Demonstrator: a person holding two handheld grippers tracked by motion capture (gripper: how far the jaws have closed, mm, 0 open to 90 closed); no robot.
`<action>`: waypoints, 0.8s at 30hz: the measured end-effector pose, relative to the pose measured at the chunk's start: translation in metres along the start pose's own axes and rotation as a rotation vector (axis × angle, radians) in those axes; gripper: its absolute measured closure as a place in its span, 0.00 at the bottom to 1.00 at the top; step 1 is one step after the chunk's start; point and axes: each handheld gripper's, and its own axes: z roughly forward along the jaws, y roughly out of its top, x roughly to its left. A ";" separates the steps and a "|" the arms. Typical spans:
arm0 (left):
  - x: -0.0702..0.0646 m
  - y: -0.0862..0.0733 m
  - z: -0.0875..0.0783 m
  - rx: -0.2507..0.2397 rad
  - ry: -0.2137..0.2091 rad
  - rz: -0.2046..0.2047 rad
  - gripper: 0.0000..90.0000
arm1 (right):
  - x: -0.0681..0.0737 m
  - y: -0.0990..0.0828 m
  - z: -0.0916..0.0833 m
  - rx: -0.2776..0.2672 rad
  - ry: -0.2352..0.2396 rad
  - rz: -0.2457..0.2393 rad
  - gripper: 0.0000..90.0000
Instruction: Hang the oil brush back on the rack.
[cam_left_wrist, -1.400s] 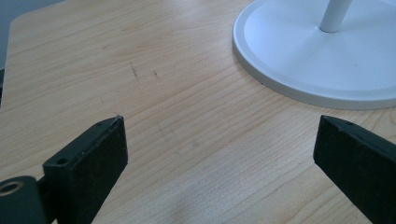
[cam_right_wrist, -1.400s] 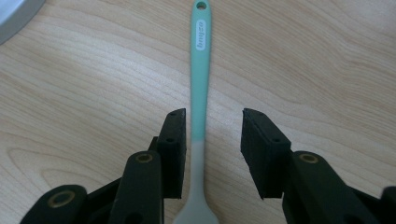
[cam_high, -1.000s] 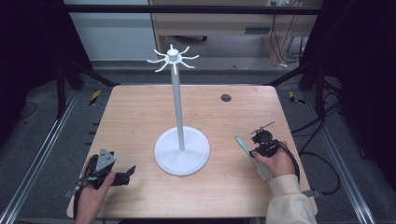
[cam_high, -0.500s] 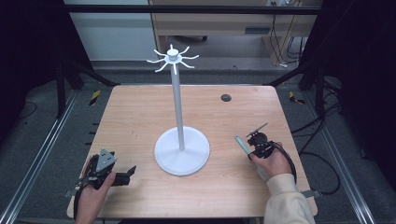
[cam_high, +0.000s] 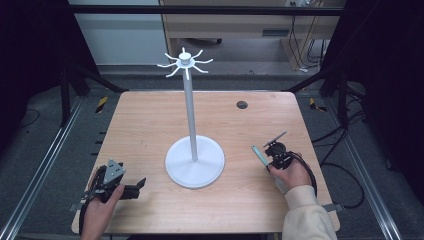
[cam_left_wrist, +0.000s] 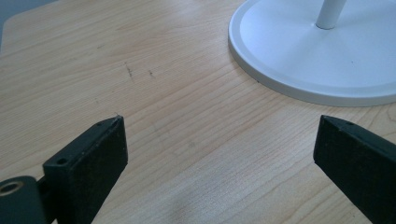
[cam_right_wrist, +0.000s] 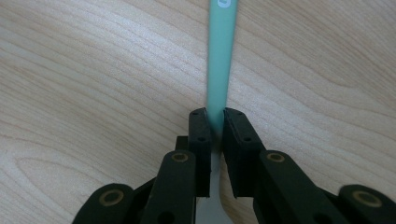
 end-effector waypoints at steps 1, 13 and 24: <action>0.000 0.000 0.000 0.000 -0.001 0.000 0.03 | 0.000 0.000 0.000 0.001 0.002 -0.001 0.91; 0.000 0.000 0.000 0.000 -0.002 0.001 0.03 | -0.005 0.000 -0.012 -0.046 0.013 0.026 0.92; 0.001 0.000 0.000 0.000 0.001 -0.005 0.03 | 0.005 0.009 -0.055 -0.329 0.091 0.034 0.92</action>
